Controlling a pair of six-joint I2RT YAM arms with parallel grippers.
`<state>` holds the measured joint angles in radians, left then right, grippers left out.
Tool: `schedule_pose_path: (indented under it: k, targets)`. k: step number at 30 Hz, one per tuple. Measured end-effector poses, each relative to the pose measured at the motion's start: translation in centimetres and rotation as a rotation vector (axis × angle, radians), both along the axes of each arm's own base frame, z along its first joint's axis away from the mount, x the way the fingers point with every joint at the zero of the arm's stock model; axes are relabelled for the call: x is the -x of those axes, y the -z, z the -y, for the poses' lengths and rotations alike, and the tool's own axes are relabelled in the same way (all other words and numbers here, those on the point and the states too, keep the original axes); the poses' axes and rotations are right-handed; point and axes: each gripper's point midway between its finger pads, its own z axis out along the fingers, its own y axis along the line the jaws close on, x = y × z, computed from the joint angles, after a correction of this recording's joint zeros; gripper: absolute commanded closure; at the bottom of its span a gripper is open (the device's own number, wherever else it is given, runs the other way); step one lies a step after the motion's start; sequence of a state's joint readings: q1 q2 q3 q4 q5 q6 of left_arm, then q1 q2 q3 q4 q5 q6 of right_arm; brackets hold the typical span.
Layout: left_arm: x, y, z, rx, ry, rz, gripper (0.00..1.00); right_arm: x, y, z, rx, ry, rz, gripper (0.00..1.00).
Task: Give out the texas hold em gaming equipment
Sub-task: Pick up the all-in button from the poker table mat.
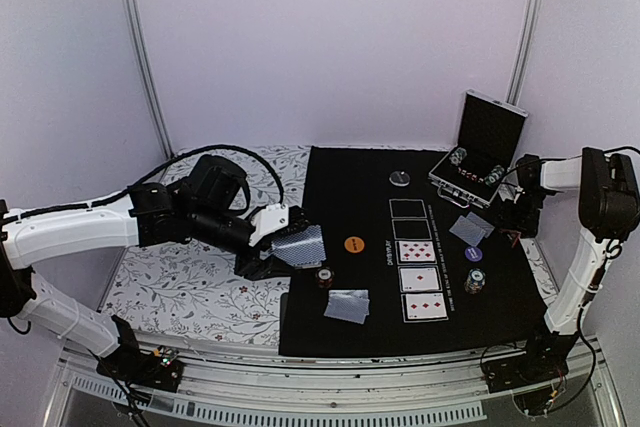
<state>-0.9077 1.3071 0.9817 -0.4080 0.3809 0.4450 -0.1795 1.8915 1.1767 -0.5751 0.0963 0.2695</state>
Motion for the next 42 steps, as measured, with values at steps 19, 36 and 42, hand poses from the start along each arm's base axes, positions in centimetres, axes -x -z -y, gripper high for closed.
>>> schedule_pose_path:
  k: [19,36,42]
  targets:
    - [0.0,0.0,0.0,-0.001,-0.001,0.001,0.41,0.4,-0.2,0.0,-0.007,0.002,0.002,0.52]
    - [-0.1,0.0,0.0,-0.002,-0.004,0.003,0.41,-2.1,-10.2,-7.4,0.037,-0.188,0.135,0.55]
    - [-0.1,0.0,0.0,-0.003,-0.004,0.003,0.41,-3.6,-13.1,-20.1,0.003,-0.476,0.213,0.55]
